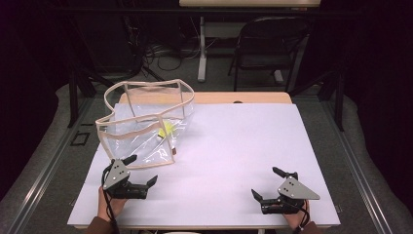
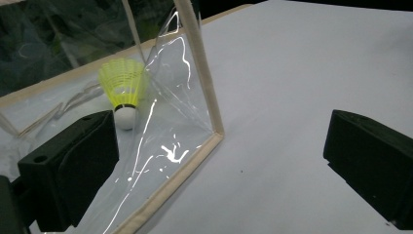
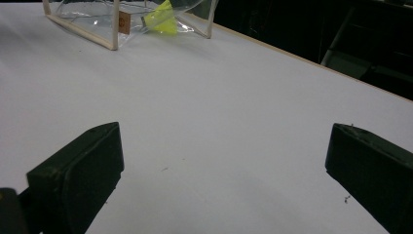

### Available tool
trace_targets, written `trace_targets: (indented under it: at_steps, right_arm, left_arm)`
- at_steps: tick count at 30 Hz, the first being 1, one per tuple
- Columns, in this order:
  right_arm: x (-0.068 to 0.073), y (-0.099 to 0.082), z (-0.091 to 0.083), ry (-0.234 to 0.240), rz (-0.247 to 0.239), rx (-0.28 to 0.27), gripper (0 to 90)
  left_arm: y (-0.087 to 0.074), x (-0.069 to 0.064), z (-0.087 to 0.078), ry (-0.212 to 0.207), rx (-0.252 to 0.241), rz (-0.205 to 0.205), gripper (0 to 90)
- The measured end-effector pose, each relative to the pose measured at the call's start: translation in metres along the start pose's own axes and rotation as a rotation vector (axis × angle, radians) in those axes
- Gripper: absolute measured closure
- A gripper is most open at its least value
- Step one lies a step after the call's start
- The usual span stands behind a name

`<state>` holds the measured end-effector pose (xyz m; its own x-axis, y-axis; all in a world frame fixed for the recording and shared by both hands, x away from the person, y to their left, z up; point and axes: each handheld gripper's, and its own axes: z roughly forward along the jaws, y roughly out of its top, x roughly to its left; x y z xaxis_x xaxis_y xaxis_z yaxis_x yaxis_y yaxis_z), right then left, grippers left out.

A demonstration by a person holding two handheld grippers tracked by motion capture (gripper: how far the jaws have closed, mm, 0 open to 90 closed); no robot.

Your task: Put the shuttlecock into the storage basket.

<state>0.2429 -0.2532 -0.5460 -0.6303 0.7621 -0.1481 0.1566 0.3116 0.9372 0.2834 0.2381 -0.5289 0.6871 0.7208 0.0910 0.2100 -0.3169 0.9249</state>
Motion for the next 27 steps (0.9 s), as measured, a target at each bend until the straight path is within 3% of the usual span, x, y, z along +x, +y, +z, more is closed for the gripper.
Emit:
trace_targets:
  at_steps: [12,20,27]
  right_arm:
    - [0.0,0.0,0.0,0.003,0.0,0.006,0.1]
    - [0.0,0.0,0.0,0.005,-0.001,0.0,0.0]
    - [0.0,0.001,-0.001,0.017,-0.002,-0.007,0.0]
  left_arm:
    - [-0.02,-0.004,0.002,-0.028,-0.014,-0.004,0.0]
    - [-0.027,-0.002,0.004,-0.03,-0.02,-0.019,0.0]
    - [-0.028,-0.002,0.007,-0.032,-0.011,-0.007,0.0]
